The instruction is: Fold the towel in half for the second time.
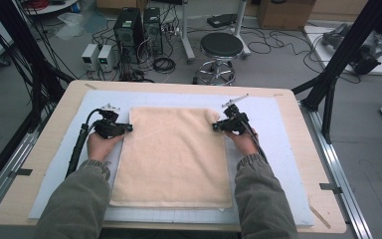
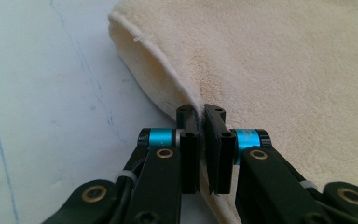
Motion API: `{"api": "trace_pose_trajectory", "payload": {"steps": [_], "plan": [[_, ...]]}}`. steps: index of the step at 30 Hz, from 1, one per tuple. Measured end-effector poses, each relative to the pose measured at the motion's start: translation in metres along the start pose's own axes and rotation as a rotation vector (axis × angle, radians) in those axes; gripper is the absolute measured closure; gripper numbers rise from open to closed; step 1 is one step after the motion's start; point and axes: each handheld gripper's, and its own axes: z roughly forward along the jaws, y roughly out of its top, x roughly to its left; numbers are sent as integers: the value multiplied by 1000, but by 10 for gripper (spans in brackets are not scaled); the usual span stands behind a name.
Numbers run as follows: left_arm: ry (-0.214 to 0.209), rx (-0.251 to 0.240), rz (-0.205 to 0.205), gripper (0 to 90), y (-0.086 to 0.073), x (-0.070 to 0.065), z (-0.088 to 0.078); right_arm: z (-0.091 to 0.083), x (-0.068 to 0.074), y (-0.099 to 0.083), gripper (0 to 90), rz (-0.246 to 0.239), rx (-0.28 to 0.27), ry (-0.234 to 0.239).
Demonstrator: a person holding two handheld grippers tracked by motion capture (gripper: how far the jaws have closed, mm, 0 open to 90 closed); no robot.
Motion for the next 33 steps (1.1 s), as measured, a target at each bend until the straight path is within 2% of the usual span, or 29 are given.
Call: {"api": "trace_pose_trajectory", "payload": {"steps": [4, 9, 12, 14, 18, 19, 20, 21, 24, 25, 27, 30, 31, 33], "plan": [[-3, -44, 12, 847, 5, -2, -9, -13, 2, 4, 824, -16, -37, 6], [-12, -68, 43, 848, 8, -4, -22, -23, 6, 7, 824, -37, -59, 11], [-24, -97, 46, 848, 10, -6, -31, -32, 9, 8, 824, -47, -87, 24], [-33, -113, 69, 848, 11, -8, -39, -39, 12, 9, 824, -64, -98, 28], [-49, -127, 129, 848, 5, -17, -58, -58, 23, 7, 823, -83, -127, 81], [-61, -135, 131, 848, 1, -18, -62, -64, 28, 2, 822, -77, -132, 115], [-76, -139, 137, 848, -6, -20, -69, -66, 32, -1, 822, -85, -125, 134], [-85, -136, 139, 848, -11, -21, -72, -69, 38, -7, 820, -103, -93, 146], [-102, -120, 183, 848, -35, -34, -85, -71, 53, -23, 818, -115, -68, 182], [-107, -100, 201, 847, -41, -39, -88, -70, 60, -30, 816, -127, -50, 193], [-125, -99, 211, 845, -54, -45, -93, -69, 66, -40, 812, -132, -26, 197], [-151, -56, 204, 833, -69, -50, -95, -65, 72, -51, 776, -130, 55, 195], [-151, -39, 209, 820, -72, -50, -95, -66, 74, -52, 754, -139, 84, 191], [-144, -15, 222, 806, -79, -49, -96, -69, 75, -53, 707, -141, 99, 178]]}}
